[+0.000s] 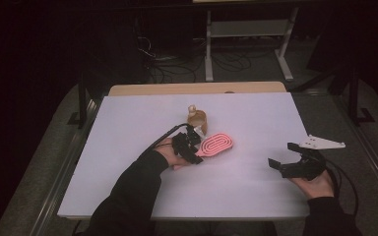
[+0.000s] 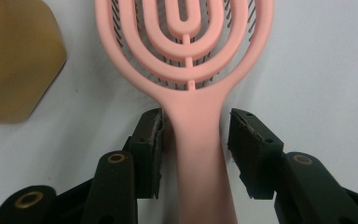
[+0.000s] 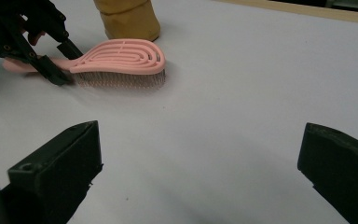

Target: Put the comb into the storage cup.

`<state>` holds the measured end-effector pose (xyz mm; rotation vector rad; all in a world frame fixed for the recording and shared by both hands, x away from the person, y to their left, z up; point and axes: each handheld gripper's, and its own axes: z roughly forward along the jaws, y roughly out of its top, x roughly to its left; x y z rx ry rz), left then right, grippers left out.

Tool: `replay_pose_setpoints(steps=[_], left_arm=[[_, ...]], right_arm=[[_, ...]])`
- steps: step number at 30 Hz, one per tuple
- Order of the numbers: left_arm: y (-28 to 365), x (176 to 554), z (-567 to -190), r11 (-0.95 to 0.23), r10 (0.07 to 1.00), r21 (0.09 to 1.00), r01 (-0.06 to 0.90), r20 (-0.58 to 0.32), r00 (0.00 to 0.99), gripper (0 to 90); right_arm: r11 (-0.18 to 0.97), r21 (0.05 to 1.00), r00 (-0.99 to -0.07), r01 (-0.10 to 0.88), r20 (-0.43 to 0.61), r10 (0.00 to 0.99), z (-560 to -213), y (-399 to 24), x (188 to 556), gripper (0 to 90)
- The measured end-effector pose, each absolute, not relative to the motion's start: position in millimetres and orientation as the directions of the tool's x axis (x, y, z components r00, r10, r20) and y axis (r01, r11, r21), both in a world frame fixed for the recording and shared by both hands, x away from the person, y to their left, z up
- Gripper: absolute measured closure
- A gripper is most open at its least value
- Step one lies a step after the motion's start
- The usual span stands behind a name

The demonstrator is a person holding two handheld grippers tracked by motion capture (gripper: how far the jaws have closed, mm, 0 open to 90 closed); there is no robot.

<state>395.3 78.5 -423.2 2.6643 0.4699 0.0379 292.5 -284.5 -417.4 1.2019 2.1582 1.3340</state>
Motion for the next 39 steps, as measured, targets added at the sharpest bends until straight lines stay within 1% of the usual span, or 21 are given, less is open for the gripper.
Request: replay_pose_setpoints(steps=[4, 7, 8, 14, 20, 34, 39], left_arm=[[75.5, 395.4, -422.3, -0.858, 0.329, 0.406, 0.315, -0.037, 0.944, 56.9], [74.5, 395.7, -421.7, -0.861, 0.330, 0.400, 0.314, -0.030, 0.944, 61.5], [74.3, 395.8, -421.5, -0.863, 0.329, 0.399, 0.312, -0.027, 0.944, 64.8], [74.2, 394.2, -421.3, -0.873, 0.308, 0.394, 0.287, -0.012, 0.951, 69.1], [74.0, 390.2, -420.7, -0.891, 0.270, 0.388, 0.235, 0.038, 0.962, 69.6], [80.1, 387.1, -414.7, -0.888, 0.262, 0.393, 0.238, 0.009, 0.965, 69.7], [85.9, 385.8, -408.7, -0.877, 0.269, 0.415, 0.244, 0.003, 0.963, 69.7]], right_arm=[[0.205, 0.850, -0.589, 0.484, 0.143, 0.796, -417.4, -284.3, 292.6, 0.0], [0.205, 0.851, -0.589, 0.484, 0.143, 0.795, -417.4, -284.4, 292.5, 0.0], [0.205, 0.851, -0.589, 0.484, 0.143, 0.795, -417.4, -284.5, 292.5, 0.0], [0.205, 0.850, -0.588, 0.485, 0.144, 0.796, -417.4, -284.6, 292.5, 0.0], [0.205, 0.850, -0.588, 0.486, 0.144, 0.796, -417.6, -284.6, 292.7, 0.0], [0.205, 0.849, -0.587, 0.486, 0.144, 0.797, -417.8, -284.5, 292.7, 0.0], [0.207, 0.848, -0.588, 0.487, 0.143, 0.796, -418.0, -284.3, 292.9, 0.0]])
